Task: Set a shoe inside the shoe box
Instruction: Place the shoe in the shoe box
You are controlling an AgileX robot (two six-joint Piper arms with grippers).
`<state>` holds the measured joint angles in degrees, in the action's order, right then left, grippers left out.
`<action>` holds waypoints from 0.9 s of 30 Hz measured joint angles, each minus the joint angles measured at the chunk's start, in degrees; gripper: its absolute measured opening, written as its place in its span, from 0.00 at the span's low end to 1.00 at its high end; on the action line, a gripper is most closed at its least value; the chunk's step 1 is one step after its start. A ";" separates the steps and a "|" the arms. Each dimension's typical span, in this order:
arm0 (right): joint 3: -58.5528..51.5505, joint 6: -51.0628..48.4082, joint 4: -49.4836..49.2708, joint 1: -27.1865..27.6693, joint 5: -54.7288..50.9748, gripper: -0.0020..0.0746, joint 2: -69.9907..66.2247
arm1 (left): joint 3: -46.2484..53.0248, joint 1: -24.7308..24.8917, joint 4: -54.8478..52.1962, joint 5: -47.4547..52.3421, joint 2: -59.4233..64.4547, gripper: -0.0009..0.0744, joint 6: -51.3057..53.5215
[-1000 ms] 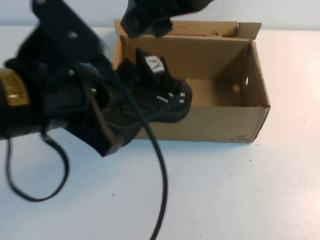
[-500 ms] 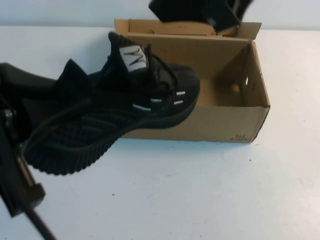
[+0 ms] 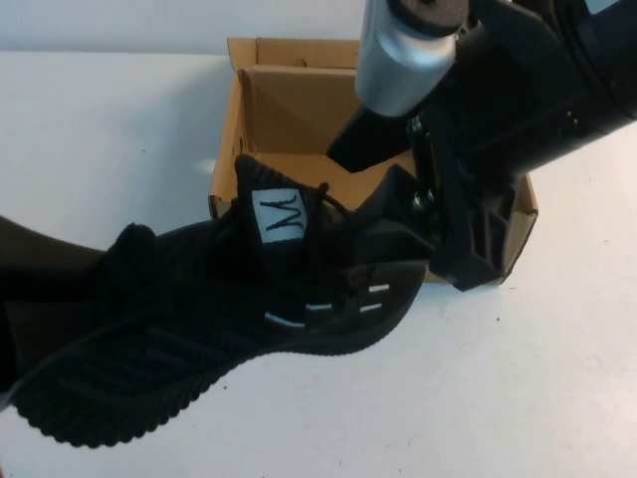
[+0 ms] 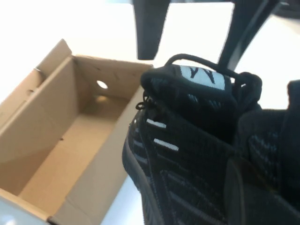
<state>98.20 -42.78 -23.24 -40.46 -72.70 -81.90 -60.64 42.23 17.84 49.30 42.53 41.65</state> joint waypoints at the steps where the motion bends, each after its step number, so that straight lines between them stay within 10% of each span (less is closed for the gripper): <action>1: -0.14 -0.16 -0.48 0.00 0.00 0.67 0.00 | 0.00 0.00 0.27 0.41 0.00 0.07 0.41; 27: -14.07 0.86 4.44 0.00 0.34 0.66 8.05 | 0.08 -2.20 -0.92 -3.00 9.06 0.07 3.38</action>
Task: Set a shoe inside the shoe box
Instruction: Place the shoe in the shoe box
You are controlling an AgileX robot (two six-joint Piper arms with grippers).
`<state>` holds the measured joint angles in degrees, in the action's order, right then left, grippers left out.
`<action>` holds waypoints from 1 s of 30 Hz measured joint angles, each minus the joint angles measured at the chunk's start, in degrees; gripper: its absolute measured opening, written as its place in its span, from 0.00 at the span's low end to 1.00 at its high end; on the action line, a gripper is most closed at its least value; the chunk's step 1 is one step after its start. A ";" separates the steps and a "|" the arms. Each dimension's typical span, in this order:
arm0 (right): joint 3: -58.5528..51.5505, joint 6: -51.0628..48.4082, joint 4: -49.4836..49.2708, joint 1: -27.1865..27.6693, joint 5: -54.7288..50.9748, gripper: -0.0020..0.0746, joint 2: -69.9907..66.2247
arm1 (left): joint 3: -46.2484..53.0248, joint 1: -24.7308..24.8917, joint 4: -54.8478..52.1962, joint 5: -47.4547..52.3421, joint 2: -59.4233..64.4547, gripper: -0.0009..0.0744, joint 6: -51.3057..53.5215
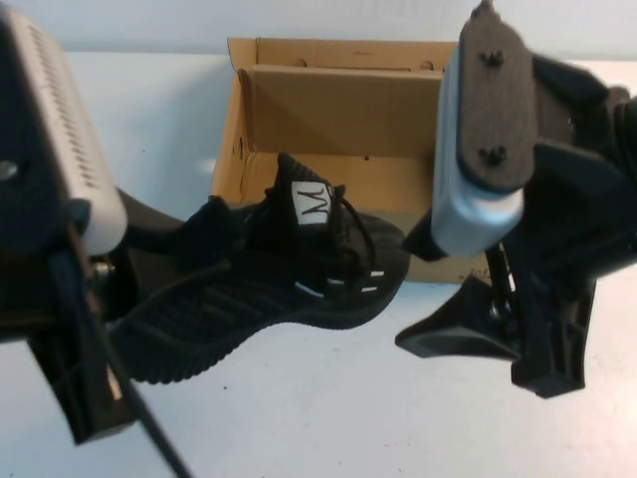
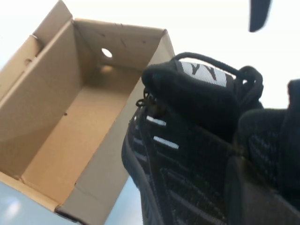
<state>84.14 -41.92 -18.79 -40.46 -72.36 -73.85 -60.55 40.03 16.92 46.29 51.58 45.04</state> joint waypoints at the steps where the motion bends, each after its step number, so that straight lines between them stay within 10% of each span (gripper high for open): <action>1: -0.67 0.22 0.24 0.00 0.00 0.66 0.00 | 0.00 -0.88 1.51 0.00 0.76 0.07 1.54; 18: -2.20 2.15 5.35 0.00 3.30 0.66 0.39 | -0.25 -30.45 37.95 19.47 11.71 0.07 35.82; 30: -2.20 1.60 2.28 0.00 8.00 0.79 -4.15 | -0.25 -32.15 40.46 24.25 11.61 0.07 40.43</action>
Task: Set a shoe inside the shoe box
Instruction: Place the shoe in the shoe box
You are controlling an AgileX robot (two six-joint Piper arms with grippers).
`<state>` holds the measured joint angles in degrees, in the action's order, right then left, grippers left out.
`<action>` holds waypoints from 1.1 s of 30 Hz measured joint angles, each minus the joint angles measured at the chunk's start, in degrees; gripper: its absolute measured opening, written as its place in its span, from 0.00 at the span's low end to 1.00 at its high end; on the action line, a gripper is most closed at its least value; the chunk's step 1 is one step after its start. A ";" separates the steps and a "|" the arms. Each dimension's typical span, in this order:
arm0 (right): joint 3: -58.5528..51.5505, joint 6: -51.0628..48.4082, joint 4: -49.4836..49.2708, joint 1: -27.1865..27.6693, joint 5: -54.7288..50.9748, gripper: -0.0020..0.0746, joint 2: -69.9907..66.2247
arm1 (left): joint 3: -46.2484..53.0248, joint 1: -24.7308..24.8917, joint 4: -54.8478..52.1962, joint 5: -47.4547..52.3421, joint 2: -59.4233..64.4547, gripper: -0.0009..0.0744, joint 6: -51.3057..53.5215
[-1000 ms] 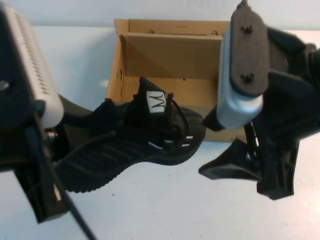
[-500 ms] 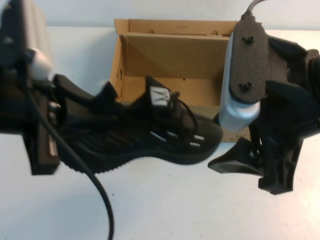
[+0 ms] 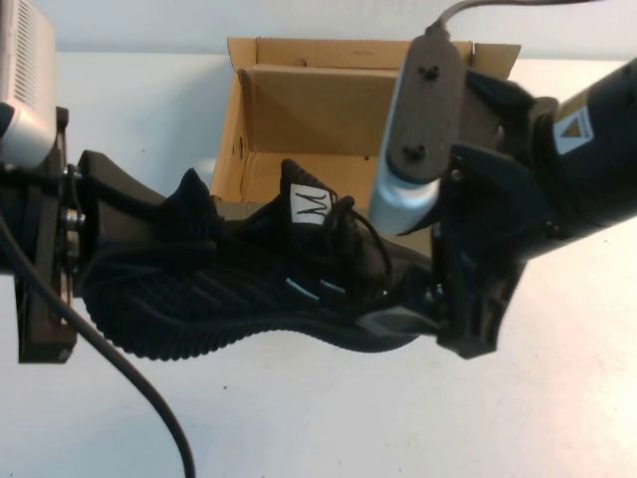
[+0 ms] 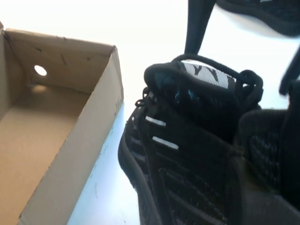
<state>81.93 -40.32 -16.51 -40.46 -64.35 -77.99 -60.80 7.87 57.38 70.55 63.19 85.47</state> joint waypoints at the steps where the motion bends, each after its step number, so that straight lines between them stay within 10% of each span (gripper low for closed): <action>1: 0.00 -0.43 -0.80 0.00 0.35 0.81 -0.29 | 0.00 0.00 0.15 0.00 0.00 0.07 0.16; 33: 0.00 -1.93 1.80 0.00 10.88 0.83 -2.05 | 0.00 0.00 2.24 -1.50 0.00 0.07 0.85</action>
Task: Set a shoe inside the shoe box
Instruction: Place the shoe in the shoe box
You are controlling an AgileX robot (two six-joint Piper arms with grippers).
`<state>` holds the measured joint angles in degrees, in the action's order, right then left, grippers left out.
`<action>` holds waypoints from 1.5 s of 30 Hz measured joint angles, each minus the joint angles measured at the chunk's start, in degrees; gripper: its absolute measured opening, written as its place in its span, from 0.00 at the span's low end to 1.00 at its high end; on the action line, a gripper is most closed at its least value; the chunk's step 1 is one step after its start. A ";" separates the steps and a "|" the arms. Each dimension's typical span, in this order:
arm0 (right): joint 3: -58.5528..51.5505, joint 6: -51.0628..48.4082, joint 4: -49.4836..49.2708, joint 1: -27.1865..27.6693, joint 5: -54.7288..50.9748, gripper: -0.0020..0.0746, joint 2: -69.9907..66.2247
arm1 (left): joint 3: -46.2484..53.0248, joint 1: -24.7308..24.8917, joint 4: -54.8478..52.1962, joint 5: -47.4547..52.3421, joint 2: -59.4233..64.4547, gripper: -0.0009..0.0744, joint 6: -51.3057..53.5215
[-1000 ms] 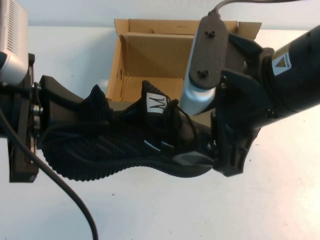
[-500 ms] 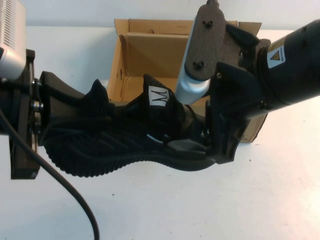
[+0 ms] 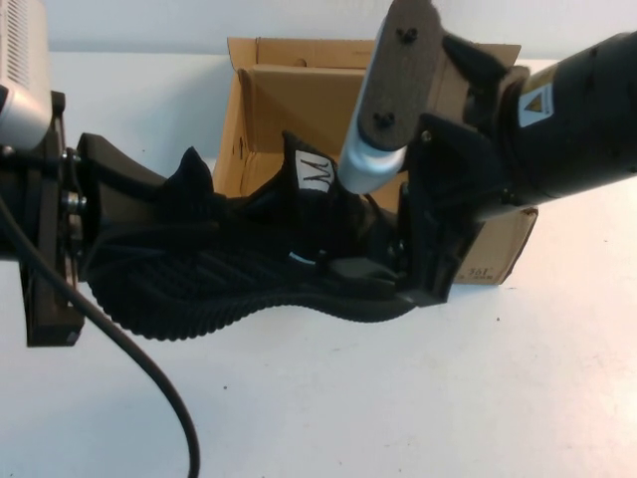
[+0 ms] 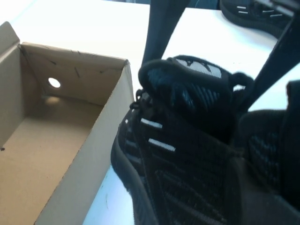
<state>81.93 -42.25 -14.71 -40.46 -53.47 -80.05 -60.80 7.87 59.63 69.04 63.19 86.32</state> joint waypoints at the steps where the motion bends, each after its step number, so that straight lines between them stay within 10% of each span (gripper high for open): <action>1: 0.00 0.00 -0.40 0.00 0.09 0.83 -0.49 | 0.00 0.00 0.00 -0.11 0.00 0.07 0.00; 9: 0.00 -2.79 -5.27 0.00 -1.03 0.72 -3.66 | 0.00 -0.25 -1.02 0.14 0.00 0.07 0.00; 16: 0.00 -3.03 -5.60 0.00 -1.82 0.13 -3.66 | 0.00 -0.25 -0.79 0.37 0.00 0.07 0.00; 23: 0.00 -3.03 -5.60 0.00 -2.97 0.06 -3.66 | 0.00 -0.36 -0.26 0.49 0.00 0.09 -2.24; 32: -0.03 -3.03 -4.85 0.00 -5.19 0.05 -3.93 | -0.22 -0.36 5.11 0.81 -0.10 0.81 -11.24; 35: -0.13 -1.54 -3.56 0.00 -5.32 0.05 -4.28 | -0.43 -0.36 7.49 0.21 -0.85 0.89 -12.23; 41: 1.54 5.42 5.89 -0.10 -6.95 0.05 -4.39 | -0.55 -0.36 4.64 -7.42 -6.08 0.86 -15.34; 45: 5.52 7.05 12.66 0.36 -8.01 0.05 -4.60 | -0.55 -0.36 -4.01 -10.08 -10.69 0.45 -19.62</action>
<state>87.45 -35.20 -2.05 -40.10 -61.48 -84.65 -61.35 7.51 55.62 58.96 52.50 66.70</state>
